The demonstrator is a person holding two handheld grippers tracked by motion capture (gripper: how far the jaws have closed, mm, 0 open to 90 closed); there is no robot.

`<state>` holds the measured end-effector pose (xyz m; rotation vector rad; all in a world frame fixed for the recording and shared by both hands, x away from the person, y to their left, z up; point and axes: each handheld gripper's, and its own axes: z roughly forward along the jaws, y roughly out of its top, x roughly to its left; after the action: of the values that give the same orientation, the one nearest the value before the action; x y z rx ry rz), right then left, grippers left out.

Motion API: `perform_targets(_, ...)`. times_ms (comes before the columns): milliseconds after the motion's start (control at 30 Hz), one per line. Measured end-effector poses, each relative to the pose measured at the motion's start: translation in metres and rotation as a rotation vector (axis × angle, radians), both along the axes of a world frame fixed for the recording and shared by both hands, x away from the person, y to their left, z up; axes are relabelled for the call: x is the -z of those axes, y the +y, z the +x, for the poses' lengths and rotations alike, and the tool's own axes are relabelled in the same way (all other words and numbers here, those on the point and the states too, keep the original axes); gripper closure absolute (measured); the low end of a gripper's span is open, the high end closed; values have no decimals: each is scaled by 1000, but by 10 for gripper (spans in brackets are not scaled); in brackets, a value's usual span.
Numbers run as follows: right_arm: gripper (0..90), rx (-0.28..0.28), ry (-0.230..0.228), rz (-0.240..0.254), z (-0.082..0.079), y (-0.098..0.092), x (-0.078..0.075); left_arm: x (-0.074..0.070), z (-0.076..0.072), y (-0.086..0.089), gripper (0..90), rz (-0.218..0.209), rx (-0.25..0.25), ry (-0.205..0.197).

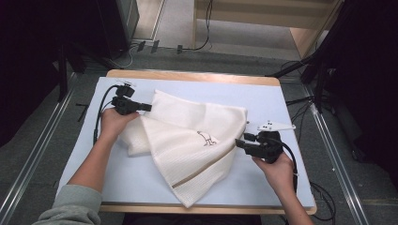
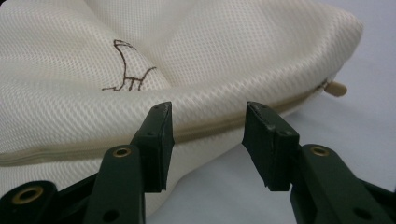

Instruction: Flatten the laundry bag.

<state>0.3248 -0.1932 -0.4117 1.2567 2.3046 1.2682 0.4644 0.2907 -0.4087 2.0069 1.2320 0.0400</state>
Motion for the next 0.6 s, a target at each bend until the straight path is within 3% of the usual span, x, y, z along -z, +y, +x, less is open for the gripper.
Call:
perform_targets(167,531,-14,5,-8,0,7,3,-5,-8,27,900,-6,-74,-7)
perform_targets(367,525,-40,24,-12,4,21,12,-5,-13,45,900,11,-114,-4)
perform_targets(600,474,-38,36,-16,18,33,25,4,-19,72,900,8,-192,37)
